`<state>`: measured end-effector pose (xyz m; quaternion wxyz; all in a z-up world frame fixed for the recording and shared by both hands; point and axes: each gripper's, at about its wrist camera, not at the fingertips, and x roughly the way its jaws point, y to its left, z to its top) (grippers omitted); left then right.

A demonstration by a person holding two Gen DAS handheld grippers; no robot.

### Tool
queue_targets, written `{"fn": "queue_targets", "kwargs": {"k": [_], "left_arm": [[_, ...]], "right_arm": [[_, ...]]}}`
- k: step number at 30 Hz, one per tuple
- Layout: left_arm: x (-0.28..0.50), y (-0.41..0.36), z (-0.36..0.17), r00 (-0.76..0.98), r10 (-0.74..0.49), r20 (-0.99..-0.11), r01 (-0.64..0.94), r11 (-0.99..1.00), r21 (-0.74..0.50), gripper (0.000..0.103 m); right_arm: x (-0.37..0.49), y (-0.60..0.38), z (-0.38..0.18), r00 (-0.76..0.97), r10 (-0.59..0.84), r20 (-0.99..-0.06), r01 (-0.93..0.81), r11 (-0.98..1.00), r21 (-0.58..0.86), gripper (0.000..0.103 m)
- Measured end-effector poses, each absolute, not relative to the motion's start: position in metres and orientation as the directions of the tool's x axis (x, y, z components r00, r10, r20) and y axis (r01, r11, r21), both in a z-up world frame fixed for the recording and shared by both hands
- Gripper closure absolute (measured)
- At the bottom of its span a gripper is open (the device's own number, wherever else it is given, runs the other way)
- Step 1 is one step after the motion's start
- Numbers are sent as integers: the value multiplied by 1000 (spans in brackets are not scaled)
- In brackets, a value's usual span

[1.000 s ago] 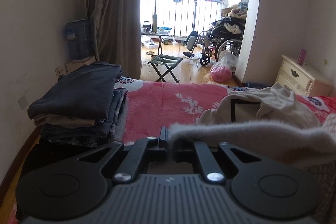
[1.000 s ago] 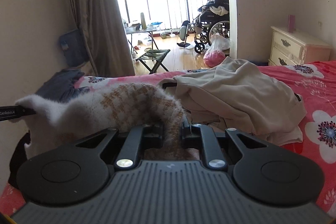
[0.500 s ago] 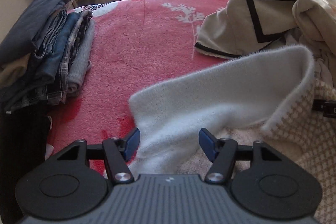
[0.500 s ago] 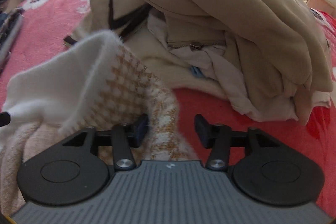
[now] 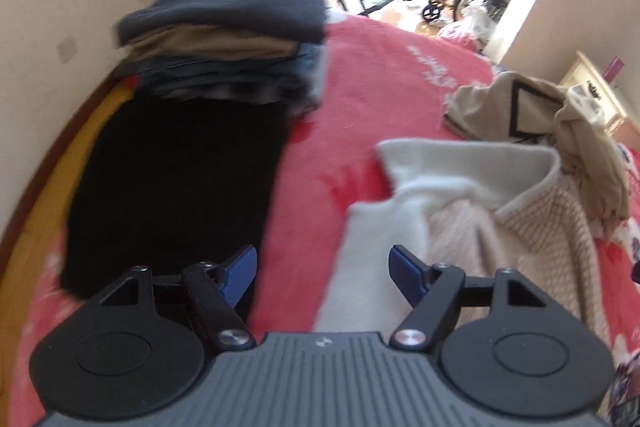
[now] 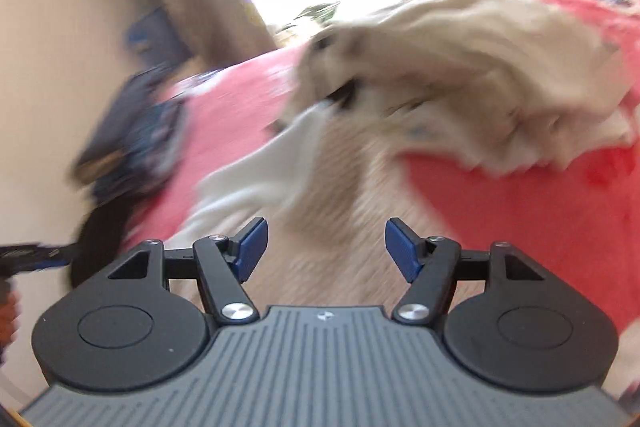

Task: Fold clothes
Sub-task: 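Lower the cardigan onto the bed and open both grippers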

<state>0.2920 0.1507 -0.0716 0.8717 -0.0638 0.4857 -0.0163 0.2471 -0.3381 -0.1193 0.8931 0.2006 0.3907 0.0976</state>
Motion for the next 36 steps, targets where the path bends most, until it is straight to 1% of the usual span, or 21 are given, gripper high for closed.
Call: {"fn": "queue_targets", "kwargs": {"k": [2, 4, 7, 9, 10, 12, 13, 16, 18, 23, 27, 30, 32, 33, 34, 36], "left_arm": [[262, 172, -56, 520, -71, -851, -34, 994, -104, 29], [230, 189, -38, 501, -89, -861, -22, 993, -116, 29], [185, 205, -22, 448, -140, -883, -9, 987, -161, 29], [155, 212, -24, 396, -205, -895, -33, 971, -237, 27], [140, 214, -30, 367, -239, -899, -54, 959, -277, 27], [115, 211, -49, 323, -274, -906, -84, 945, -316, 27], [106, 208, -62, 299, -282, -912, -81, 945, -318, 27], [90, 194, -102, 235, -251, -939, -56, 961, -271, 28], [86, 190, -126, 216, -231, -949, -51, 968, -247, 30], [81, 198, -177, 141, -268, -953, -73, 957, -280, 30], [72, 207, -199, 119, -310, -943, -64, 946, -319, 30], [65, 214, -208, 148, -349, -925, -55, 931, -360, 34], [60, 221, -210, 173, -376, -910, -60, 919, -391, 47], [59, 225, -209, 186, -386, -903, -69, 912, -404, 51], [56, 229, -208, 200, -397, -896, -78, 905, -418, 60], [51, 237, -202, 235, -408, -882, -88, 895, -437, 66]], "right_arm": [[226, -324, -117, 634, 413, -654, -70, 873, 483, 38], [207, -304, -117, 605, 476, -638, -121, 847, 518, 38], [180, -274, -119, 564, 558, -609, -163, 798, 580, 38], [163, -254, -123, 530, 617, -581, -179, 752, 634, 39], [152, -241, -126, 513, 641, -570, -189, 733, 653, 40], [135, -218, -134, 488, 654, -578, -187, 725, 663, 41], [126, -211, -137, 472, 666, -578, -185, 716, 673, 42], [100, -196, -143, 442, 697, -565, -190, 688, 700, 43], [84, -190, -147, 427, 700, -573, -199, 691, 695, 43], [64, -183, -164, 382, 678, -628, -166, 719, 675, 44], [67, -166, -173, 370, 674, -640, -99, 713, 694, 44], [76, -145, -178, 372, 666, -646, -59, 712, 700, 45], [83, -129, -178, 370, 657, -657, -45, 719, 693, 45], [87, -120, -178, 369, 649, -666, -44, 727, 685, 45], [91, -111, -179, 366, 642, -674, -45, 735, 676, 45], [100, -92, -181, 354, 623, -697, -50, 757, 651, 45]]}}
